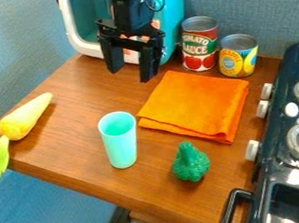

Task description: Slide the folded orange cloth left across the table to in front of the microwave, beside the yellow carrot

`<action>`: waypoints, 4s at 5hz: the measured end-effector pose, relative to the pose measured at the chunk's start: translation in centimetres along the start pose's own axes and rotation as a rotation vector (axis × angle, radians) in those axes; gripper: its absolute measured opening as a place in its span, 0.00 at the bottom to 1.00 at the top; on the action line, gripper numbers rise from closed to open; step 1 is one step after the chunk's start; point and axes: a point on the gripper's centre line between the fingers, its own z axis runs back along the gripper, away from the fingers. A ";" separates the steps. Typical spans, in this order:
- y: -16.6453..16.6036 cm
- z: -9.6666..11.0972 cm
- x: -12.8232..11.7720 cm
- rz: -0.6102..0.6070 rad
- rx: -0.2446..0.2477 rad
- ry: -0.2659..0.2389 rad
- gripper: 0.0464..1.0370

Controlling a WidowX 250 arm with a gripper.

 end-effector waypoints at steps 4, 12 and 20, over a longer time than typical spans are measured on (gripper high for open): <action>-4.0 -4.0 4.0 -0.040 -0.093 0.096 0.97; -3.0 -10.9 6.9 0.144 0.054 -0.008 0.97; 13.0 -8.4 1.2 0.286 0.079 0.196 0.97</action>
